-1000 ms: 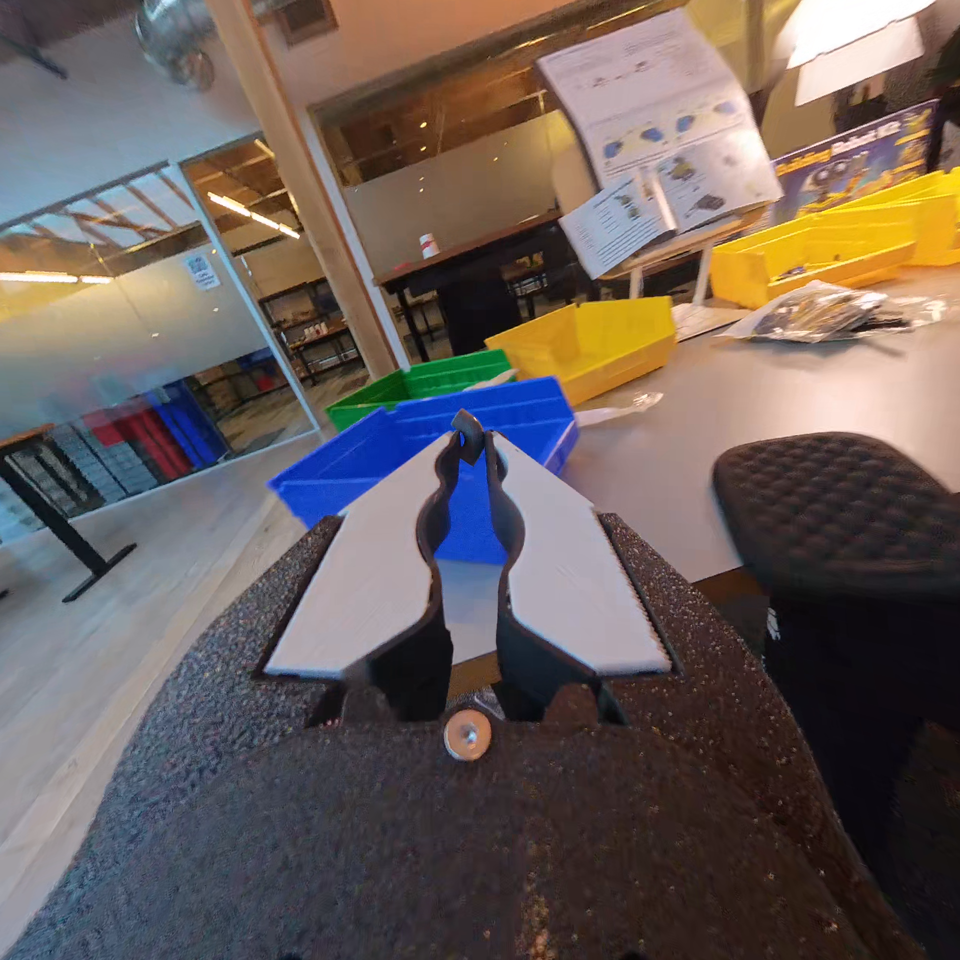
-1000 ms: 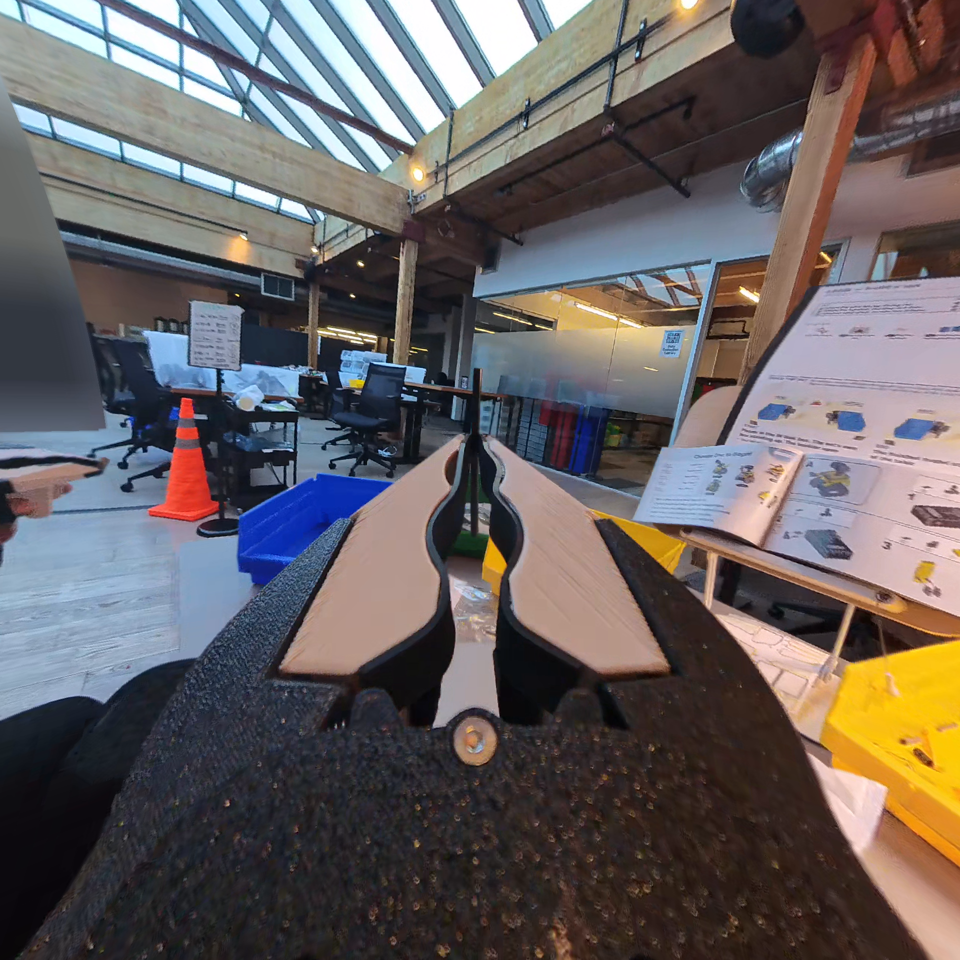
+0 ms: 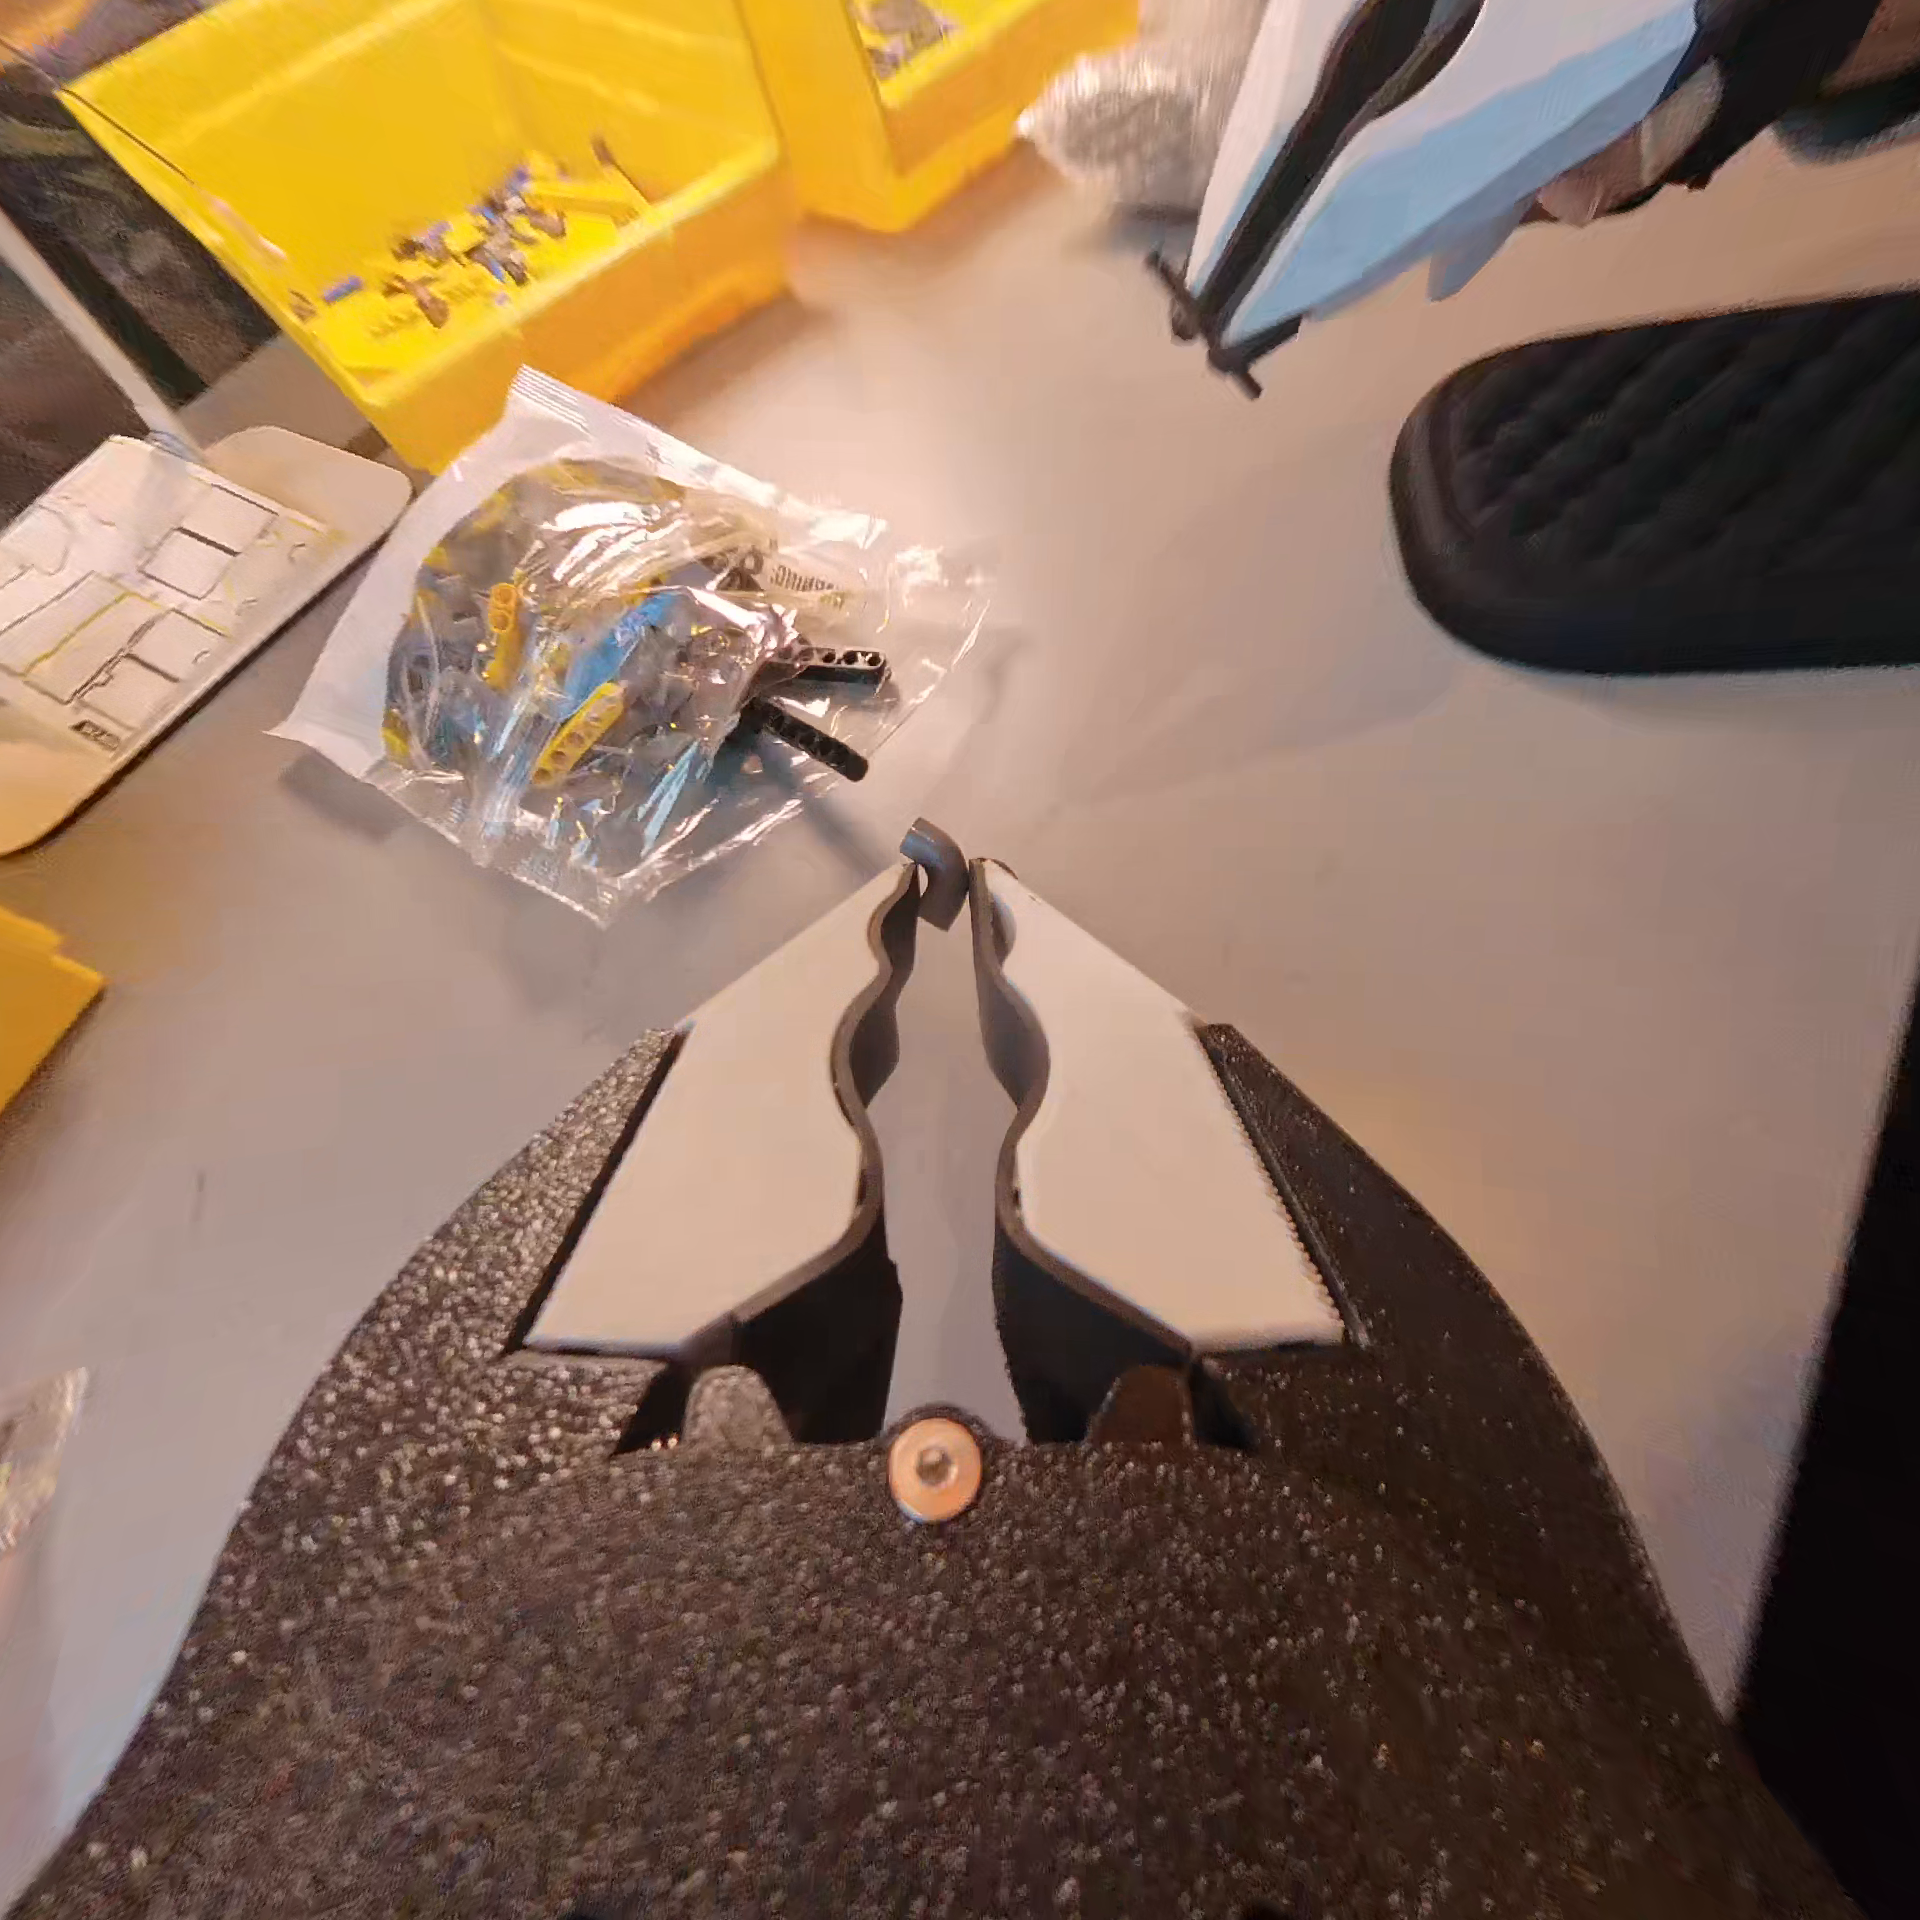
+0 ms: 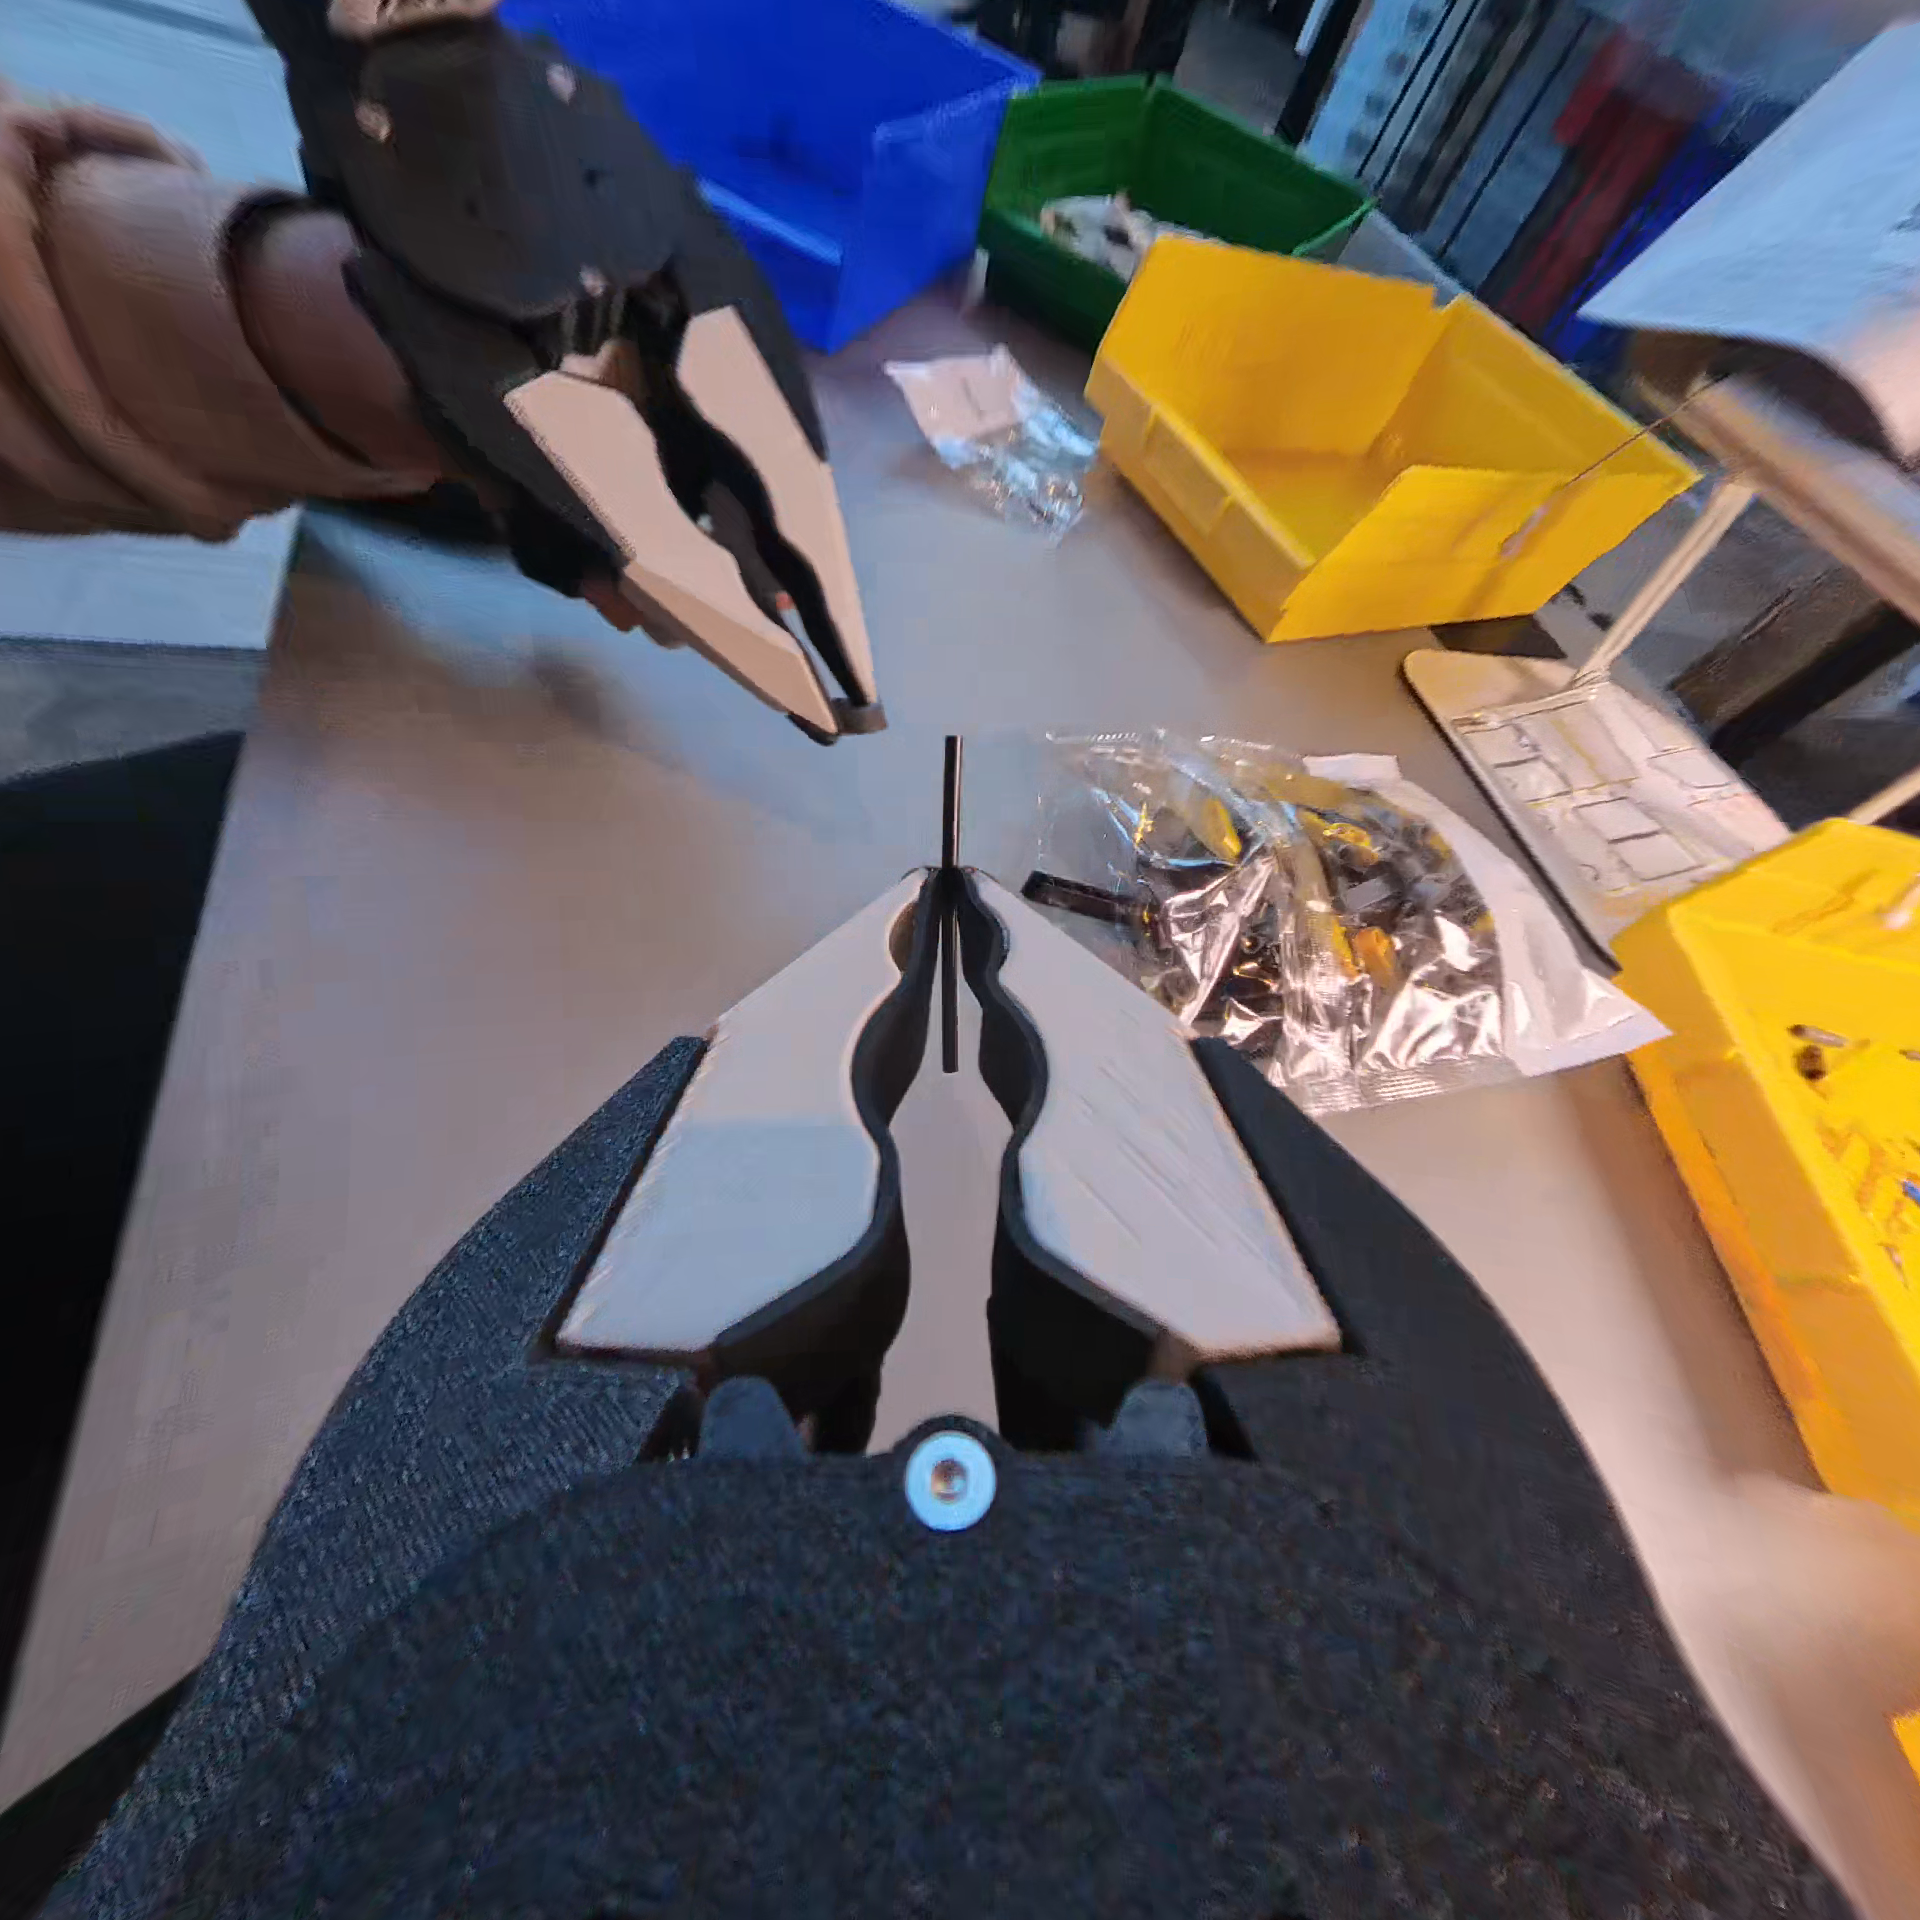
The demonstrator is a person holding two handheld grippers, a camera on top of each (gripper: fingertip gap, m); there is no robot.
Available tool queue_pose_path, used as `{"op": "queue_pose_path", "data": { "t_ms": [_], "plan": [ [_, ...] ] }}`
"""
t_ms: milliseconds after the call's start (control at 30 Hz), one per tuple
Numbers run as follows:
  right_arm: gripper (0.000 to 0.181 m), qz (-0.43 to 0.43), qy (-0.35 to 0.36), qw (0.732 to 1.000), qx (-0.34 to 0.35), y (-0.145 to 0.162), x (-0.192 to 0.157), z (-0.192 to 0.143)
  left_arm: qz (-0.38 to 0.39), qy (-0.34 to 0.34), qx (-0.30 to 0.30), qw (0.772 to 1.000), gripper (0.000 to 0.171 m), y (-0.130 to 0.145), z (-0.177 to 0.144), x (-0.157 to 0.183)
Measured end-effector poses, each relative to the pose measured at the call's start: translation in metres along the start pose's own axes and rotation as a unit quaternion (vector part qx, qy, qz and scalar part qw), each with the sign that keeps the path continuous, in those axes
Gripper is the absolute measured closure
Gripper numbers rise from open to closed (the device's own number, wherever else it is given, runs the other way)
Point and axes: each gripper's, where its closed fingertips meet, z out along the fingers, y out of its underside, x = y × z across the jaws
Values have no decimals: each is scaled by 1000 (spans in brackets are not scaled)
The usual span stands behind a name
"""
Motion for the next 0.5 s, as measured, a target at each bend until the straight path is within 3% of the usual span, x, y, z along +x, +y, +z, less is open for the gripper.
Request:
{"op": "queue_pose_path", "data": {
  "t_ms": [133,200,367,500],
  "plan": [
    [180,-45,0,996,-74,35,8,55,112,10,-77,991,163,7,43,-28],
    [180,-62,18,993,-104,46,15,71,129,11,-85,988,163,5,55,-37],
    [180,-95,62,982,-152,54,42,85,151,-7,-104,983,164,0,64,-55],
    [180,-68,65,981,-172,54,59,94,161,-5,-122,979,164,2,72,-68]
  ]
}}
